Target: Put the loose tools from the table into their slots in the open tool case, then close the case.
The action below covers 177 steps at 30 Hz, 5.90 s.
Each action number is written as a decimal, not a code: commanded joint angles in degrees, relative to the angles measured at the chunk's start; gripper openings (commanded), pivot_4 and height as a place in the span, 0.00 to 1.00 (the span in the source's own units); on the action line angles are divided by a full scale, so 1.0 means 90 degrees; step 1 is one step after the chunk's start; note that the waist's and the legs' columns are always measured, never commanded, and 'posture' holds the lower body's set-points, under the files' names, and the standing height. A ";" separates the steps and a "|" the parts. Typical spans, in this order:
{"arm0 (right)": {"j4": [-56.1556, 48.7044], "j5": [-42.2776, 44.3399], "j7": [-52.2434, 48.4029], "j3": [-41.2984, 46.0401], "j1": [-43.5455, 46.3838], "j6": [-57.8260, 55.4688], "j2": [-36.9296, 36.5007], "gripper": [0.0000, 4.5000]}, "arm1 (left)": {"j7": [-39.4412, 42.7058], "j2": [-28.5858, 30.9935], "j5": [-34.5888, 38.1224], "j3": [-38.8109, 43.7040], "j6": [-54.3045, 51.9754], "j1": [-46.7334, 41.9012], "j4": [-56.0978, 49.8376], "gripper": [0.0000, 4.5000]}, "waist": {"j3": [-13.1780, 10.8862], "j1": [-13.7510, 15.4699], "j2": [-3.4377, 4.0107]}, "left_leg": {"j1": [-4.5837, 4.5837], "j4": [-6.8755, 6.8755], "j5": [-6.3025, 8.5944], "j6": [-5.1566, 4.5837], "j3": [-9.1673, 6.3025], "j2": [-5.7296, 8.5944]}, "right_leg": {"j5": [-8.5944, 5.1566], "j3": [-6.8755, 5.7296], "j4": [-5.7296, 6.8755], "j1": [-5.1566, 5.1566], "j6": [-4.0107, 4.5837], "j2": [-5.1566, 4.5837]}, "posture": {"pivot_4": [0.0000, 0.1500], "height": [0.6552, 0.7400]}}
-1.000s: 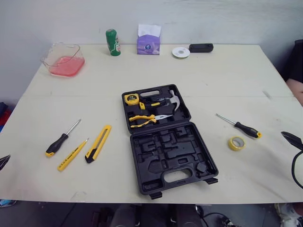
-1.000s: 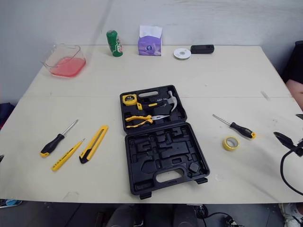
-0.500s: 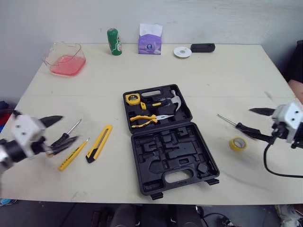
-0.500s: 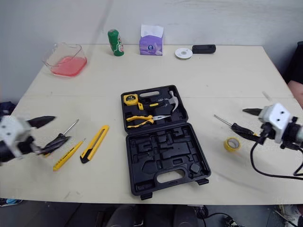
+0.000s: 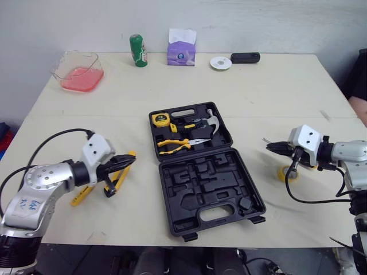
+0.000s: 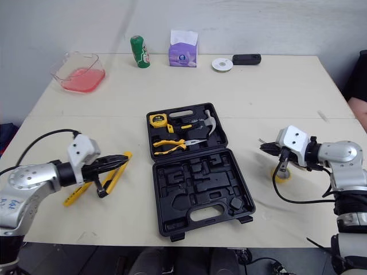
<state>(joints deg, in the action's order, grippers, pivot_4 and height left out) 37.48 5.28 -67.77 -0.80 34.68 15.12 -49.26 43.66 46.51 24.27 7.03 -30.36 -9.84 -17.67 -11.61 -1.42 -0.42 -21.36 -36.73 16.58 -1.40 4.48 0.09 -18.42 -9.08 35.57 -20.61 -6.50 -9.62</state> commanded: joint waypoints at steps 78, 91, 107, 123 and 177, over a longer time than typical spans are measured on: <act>-0.4231 0.0397 0.0436 0.0360 -0.1885 -0.2838 0.0235 0.00 | 0.0734 -0.0503 -0.1606 -0.1458 -0.0407 -0.1595 0.0552 0.00 | -0.0005 0.0305 -0.0005 | -0.0037 -0.0040 0.0010 0.0000 -0.0030 -0.0012 | 0.0004 -0.0008 -0.0012 0.0003 0.0002 0.0018 | 1.00 1.00; -0.2116 0.1278 -0.0217 0.2810 -0.2609 -0.1373 -0.1119 0.45 | 0.1819 0.0326 -0.0276 0.2597 0.1477 0.0612 0.1306 0.64 | -0.0010 0.0288 0.0002 | -0.0069 -0.0037 0.0016 -0.0009 -0.0045 -0.0014 | 0.0006 -0.0027 -0.0046 -0.0002 -0.0001 0.0022 | 1.00 1.00; 0.1221 0.0855 0.1306 0.3927 -0.3126 0.1439 -0.1783 0.99 | 0.0834 0.0774 -0.0429 0.5359 0.3575 0.2383 0.5164 1.00 | -0.0015 0.0108 0.0006 | -0.0089 -0.0027 0.0027 -0.0020 0.0022 -0.0019 | 0.0039 -0.0013 -0.0052 -0.0079 0.0000 0.0003 | 1.00 1.00; 0.1128 0.0833 0.1712 0.3204 -0.3199 0.1424 -0.1369 0.99 | 0.0097 0.0601 0.0187 0.5643 0.3677 0.2401 0.5413 1.00 | -0.0012 -0.0044 0.0002 | -0.0070 -0.0037 0.0059 0.0035 0.0077 -0.0070 | 0.0052 0.0022 -0.0027 -0.0100 0.0025 -0.0012 | 1.00 1.00; -0.5882 0.3328 -0.0210 0.0845 -0.1890 -0.2281 0.1114 1.00 | 0.0328 0.1482 -0.0532 0.1725 -0.0845 0.1232 0.2782 0.23 | -0.0009 -0.0014 -0.0006 | -0.0079 -0.0046 0.0042 0.0009 0.0113 -0.0095 | 0.0060 0.0070 0.0011 -0.0138 0.0042 0.0033 | 1.00 1.00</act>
<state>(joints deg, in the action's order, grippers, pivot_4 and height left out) -13.60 34.79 -69.51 5.06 17.88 -6.19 -38.42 46.31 59.63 20.40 22.03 -37.56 0.03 7.17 -11.69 -1.55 -0.48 -22.07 -37.14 16.95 -1.32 5.50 -0.77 -17.89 -8.46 35.68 -21.86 -6.12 -9.32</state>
